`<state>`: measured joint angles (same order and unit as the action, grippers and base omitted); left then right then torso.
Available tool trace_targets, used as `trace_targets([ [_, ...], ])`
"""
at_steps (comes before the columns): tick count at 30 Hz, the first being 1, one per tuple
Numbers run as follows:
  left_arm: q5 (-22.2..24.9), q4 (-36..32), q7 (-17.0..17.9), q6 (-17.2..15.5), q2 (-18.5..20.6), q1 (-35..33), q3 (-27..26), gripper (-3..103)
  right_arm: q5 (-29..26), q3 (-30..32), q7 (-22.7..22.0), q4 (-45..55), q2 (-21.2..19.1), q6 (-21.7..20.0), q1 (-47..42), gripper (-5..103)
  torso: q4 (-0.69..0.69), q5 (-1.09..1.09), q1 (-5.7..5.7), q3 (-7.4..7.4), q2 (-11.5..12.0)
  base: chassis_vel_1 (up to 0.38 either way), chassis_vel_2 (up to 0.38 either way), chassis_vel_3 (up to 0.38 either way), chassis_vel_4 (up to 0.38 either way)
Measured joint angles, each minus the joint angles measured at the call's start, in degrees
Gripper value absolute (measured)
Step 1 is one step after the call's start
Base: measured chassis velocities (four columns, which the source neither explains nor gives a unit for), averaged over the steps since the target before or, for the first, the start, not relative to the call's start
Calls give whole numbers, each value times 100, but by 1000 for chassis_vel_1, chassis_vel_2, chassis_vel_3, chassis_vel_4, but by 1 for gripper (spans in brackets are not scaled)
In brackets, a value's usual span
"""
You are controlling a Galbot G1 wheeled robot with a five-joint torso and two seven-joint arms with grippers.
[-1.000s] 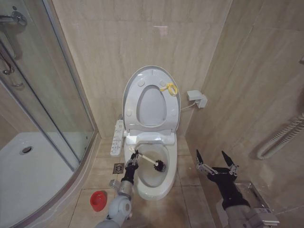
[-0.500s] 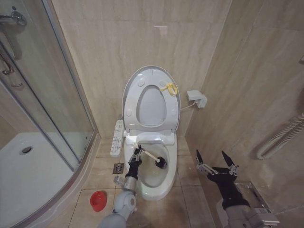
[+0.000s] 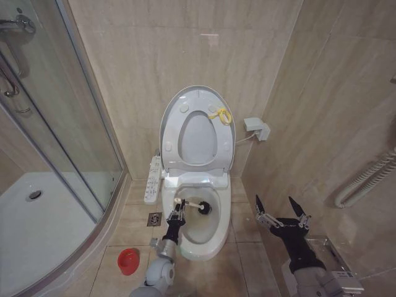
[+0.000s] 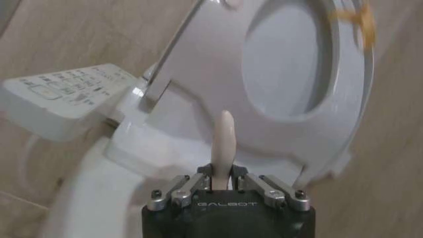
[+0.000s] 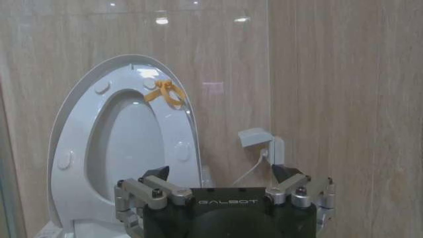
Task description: Open the toilet lid, clean the toilet bowl with a toilet brush, close the toilet lid, and flush.
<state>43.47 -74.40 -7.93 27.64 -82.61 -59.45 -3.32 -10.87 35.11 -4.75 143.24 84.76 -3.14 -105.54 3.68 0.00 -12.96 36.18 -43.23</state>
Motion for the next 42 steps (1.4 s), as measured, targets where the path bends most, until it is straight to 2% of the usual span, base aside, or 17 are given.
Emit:
trace_targets([
  [3,443,-117,-104,-30,-28,6,41,19,0,0,0,0,0,0,0,100,0,1,0,0,0,0,0,0,0],
  [6,396,-81,-119,-45,-31,-31,28,19,0,0,0,0,0,0,0,100,-1,1,0,0,0,0,0,0,0],
  [7,210,-18,-109,-42,-33,-44,-3,19,0,0,0,0,0,0,0,100,-2,1,0,0,0,0,0,0,0],
  [10,-817,335,1,13,-28,-55,-151,19,0,0,0,0,0,0,0,100,-2,0,0,0,0,0,0,0,0],
  [11,-817,335,1,13,-28,-55,-151,19,0,0,0,0,0,0,0,100,-2,0,0,0,0,0,0,0,0],
  [17,-2374,203,594,27,-1,-42,-356,19,0,0,0,0,0,0,0,100,1,-1,0,0,0,0,0,0,0],
  [18,-2374,203,594,27,-1,-42,-356,19,0,0,0,0,0,0,0,100,1,-1,0,0,0,0,0,0,0],
  [21,-2821,77,745,-12,88,25,-424,19,0,0,0,0,0,0,0,100,-1,0,0,0,0,0,0,0,0],
  [23,-2778,58,744,-38,126,47,-407,19,0,0,-1,0,0,0,0,100,-1,0,0,0,0,0,0,0,0],
  [26,-1835,-37,680,-199,276,128,-191,19,0,0,-1,0,0,0,0,100,-1,1,0,0,0,0,0,0,0],
  [28,-1625,-45,664,-240,290,147,-134,19,0,0,0,0,0,0,0,100,-2,1,0,0,0,0,0,0,0],
  [29,-1570,-15,649,-276,286,168,-111,19,0,0,0,0,0,0,0,100,0,0,0,0,0,0,0,0,0],
  [31,-1923,233,611,-278,267,214,-157,19,0,0,-1,0,0,0,0,100,0,0,0,0,0,0,0,0,0],
  [35,-2167,452,577,-279,276,230,-179,19,0,0,0,0,0,0,0,100,0,0,0,0,0,0,0,0,0],
  [38,-1117,105,570,-413,274,174,-105,19,0,0,0,0,0,0,0,100,-3,2,0,0,0,0,0,0,0],
  [39,-977,-23,576,-434,228,170,-85,19,0,0,0,0,0,0,0,100,-2,1,0,0,0,0,0,0,0],
  [42,-1055,-54,546,-400,194,186,-65,19,0,0,0,0,0,0,0,100,2,-1,0,0,0,0,0,0,0],
])
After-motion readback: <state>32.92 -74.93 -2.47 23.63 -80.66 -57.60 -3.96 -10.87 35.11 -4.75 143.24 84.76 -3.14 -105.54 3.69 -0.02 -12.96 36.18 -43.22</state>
